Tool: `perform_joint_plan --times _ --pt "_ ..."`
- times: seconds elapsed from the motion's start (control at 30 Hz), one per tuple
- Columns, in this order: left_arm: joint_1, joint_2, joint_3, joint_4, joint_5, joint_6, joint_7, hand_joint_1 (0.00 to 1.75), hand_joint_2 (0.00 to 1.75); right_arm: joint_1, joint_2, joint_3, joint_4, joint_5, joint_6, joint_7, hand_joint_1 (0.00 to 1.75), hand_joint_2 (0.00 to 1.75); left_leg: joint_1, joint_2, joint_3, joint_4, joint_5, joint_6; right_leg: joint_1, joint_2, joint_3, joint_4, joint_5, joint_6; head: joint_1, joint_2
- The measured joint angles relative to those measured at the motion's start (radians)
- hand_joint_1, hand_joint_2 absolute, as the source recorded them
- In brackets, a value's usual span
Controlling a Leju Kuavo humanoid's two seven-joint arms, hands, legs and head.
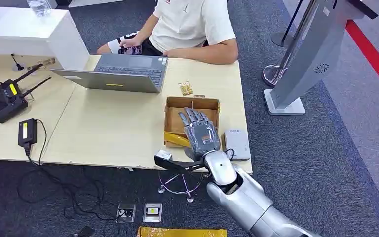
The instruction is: Pass the card to the sensor for recognition and then transmit it.
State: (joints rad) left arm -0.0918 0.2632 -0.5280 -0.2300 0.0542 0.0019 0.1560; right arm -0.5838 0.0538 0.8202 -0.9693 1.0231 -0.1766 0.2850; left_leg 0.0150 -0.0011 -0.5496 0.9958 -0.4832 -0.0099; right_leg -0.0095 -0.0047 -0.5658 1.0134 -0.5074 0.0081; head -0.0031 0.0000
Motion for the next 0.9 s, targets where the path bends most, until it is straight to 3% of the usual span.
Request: perform_joint_plan --times 0.13,0.2,0.3,0.47,0.53,0.63,0.9 --pt "0.000 0.000 0.000 0.000 -0.003 0.000 0.000 0.00 1.75 0.005 -0.003 -0.006 0.000 0.003 0.003 0.008 0.19 1.75 0.000 0.000 0.000 0.000 0.000 0.000 0.000 0.000 0.000 0.000 0.000 0.000 0.000 0.000" --pt "0.000 0.000 0.000 0.000 -0.003 0.000 0.000 0.00 1.75 0.007 -0.003 -0.010 0.000 0.005 0.004 0.009 0.49 1.75 0.000 0.000 0.000 0.000 0.000 0.000 0.000 0.000 0.000 0.000 0.000 0.000 0.000 0.000" --pt "0.000 0.000 0.000 0.000 -0.005 0.000 0.000 0.00 1.75 0.009 -0.003 -0.013 0.000 0.009 0.007 0.010 0.45 1.75 0.000 0.000 0.000 0.000 0.000 0.000 0.000 0.000 0.000 0.000 0.000 0.000 0.000 0.000" --pt "0.000 0.000 0.000 0.000 -0.005 0.000 0.000 0.00 1.75 0.011 -0.005 -0.021 0.000 0.010 0.014 0.015 0.93 1.75 0.000 0.000 0.000 0.000 0.000 0.000 0.000 0.000 0.000 0.000 0.000 0.000 0.000 0.000" --pt "0.000 0.000 0.000 0.000 -0.005 0.000 0.000 0.00 1.75 0.011 -0.007 -0.023 0.000 0.010 0.019 0.018 1.03 1.75 0.000 0.000 0.000 0.000 0.000 0.000 0.000 0.000 0.000 0.000 0.000 0.000 0.000 0.000" --pt "0.000 0.000 0.000 0.000 -0.007 0.000 0.000 0.00 1.75 0.011 -0.010 -0.027 0.000 0.011 0.021 0.021 0.79 1.75 0.000 0.000 0.000 0.000 0.000 0.000 0.000 0.000 0.000 0.000 0.000 0.000 0.000 0.000" --pt "0.000 0.000 0.000 0.000 -0.016 0.000 0.000 0.00 1.75 0.015 -0.018 -0.038 0.000 0.013 0.031 0.029 0.75 1.75 0.000 0.000 0.000 0.000 0.000 0.000 0.000 0.000 0.000 0.000 0.000 0.000 0.000 0.000"
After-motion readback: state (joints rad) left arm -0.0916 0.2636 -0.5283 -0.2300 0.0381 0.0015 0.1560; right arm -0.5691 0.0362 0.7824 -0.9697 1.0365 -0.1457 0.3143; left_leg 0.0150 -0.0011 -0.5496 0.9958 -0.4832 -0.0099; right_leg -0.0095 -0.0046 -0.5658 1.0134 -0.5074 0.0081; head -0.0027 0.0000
